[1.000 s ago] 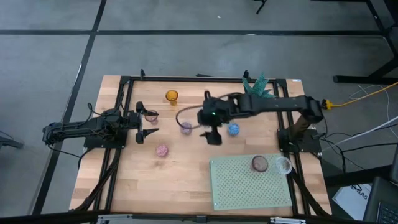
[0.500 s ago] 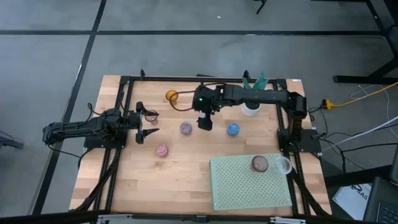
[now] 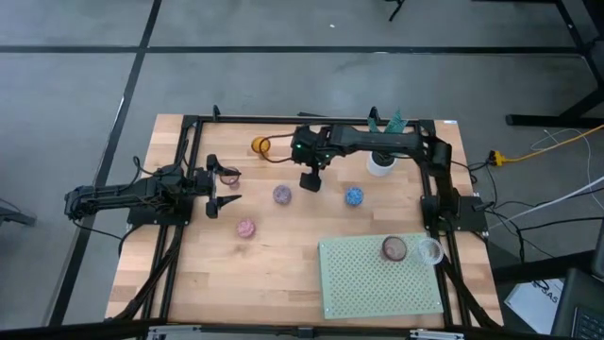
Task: Pick & Place candle stick holders
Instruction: Put the light blue scented candle on the shelf
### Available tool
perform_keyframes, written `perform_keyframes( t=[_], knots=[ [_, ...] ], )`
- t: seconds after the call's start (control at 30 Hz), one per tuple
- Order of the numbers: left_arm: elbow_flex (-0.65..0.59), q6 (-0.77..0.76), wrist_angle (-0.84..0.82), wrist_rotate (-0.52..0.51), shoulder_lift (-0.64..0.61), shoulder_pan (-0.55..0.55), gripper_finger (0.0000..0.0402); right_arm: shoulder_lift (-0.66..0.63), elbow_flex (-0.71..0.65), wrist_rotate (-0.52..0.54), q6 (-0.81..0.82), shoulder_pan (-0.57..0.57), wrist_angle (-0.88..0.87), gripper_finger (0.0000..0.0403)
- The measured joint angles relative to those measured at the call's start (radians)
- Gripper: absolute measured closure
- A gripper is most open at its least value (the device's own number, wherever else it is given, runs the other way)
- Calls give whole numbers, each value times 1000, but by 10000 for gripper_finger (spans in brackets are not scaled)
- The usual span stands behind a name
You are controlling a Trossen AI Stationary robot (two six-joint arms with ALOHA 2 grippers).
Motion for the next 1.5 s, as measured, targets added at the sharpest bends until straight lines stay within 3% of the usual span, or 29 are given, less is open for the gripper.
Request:
perform_keyframes(
  t=[0.43,1.1,1.5],
  knots=[
    [0,0,0,0,0,0,68,81,0,0,-2,-27,5,64],
    [0,0,0,0,0,0,68,83,-46,-3,-59,20,-2,62],
    [0,0,0,0,0,0,68,83,-46,5,-73,26,-1,5]
  ],
)
